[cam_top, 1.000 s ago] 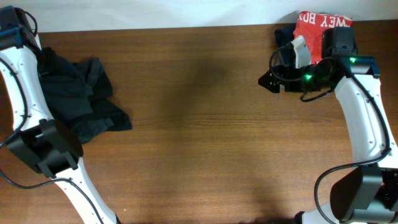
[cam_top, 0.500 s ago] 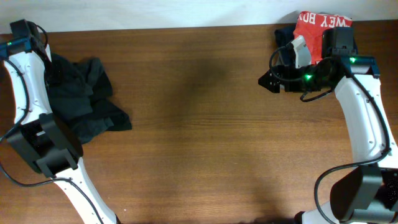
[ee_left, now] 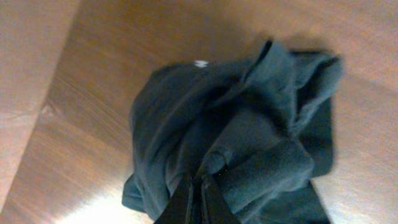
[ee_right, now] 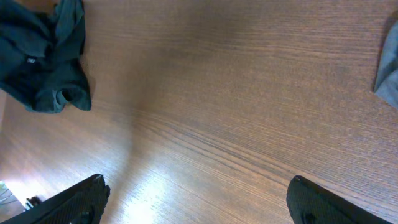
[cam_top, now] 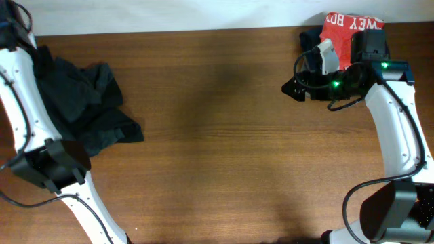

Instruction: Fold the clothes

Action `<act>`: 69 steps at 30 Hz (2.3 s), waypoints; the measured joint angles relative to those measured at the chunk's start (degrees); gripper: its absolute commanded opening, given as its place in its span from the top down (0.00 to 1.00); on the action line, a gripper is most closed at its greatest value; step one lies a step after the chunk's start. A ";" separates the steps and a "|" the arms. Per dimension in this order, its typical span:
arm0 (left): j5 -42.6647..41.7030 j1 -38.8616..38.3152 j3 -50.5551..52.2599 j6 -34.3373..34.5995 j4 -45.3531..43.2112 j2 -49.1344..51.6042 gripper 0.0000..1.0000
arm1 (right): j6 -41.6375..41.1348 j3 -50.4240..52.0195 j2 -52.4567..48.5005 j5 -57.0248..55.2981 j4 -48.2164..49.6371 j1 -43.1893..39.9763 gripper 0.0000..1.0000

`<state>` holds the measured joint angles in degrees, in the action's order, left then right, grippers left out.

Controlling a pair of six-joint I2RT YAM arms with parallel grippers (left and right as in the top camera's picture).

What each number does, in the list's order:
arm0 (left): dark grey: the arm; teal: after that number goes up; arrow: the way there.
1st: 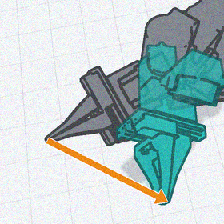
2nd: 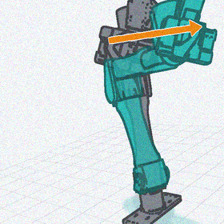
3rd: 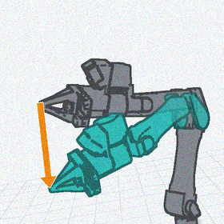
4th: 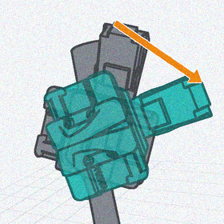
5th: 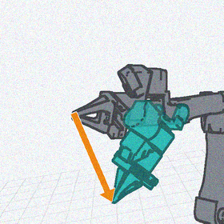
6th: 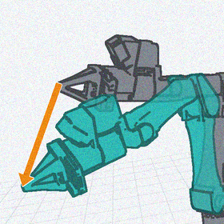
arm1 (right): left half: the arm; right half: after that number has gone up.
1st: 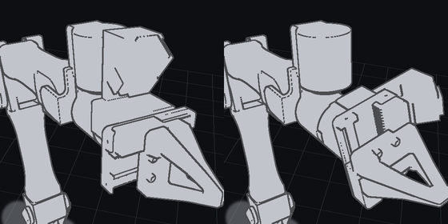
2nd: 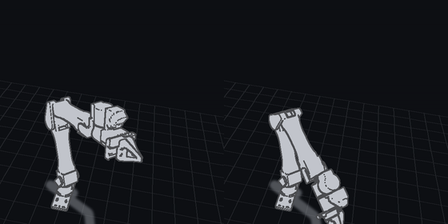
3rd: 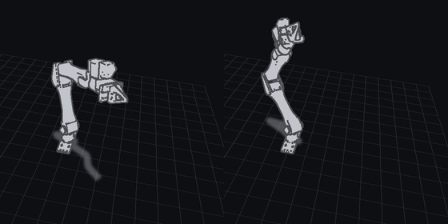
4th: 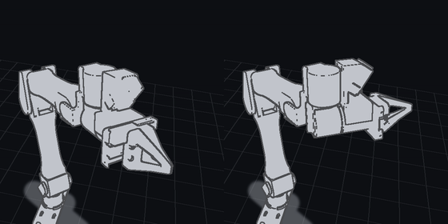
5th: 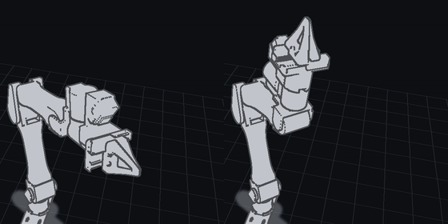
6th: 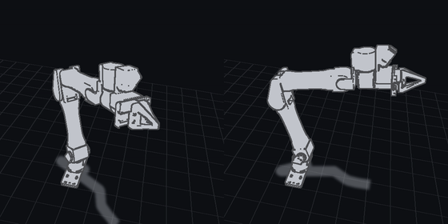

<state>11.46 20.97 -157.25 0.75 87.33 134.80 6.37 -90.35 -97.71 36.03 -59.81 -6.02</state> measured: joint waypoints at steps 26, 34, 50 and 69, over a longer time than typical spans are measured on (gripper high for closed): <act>-28.28 -17.07 -21.64 1.68 -11.15 -15.56 0.99 | 0.02 -0.09 -0.02 0.00 -0.02 0.00 0.04; -31.21 -27.54 -17.64 1.70 -13.14 -15.19 0.99 | 0.02 -0.09 -0.02 0.00 -0.02 0.00 0.04; -31.87 -34.53 -1.84 1.70 -17.11 -4.24 0.99 | 0.00 -0.09 -0.02 0.00 -0.24 0.00 0.04; -31.15 -35.87 -0.33 1.46 -15.93 6.71 0.01 | 0.02 -0.09 -0.02 0.00 -0.26 0.00 0.04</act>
<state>-19.68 -14.90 -157.58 2.22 71.40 141.51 6.39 -90.43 -97.73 36.03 -60.07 -6.02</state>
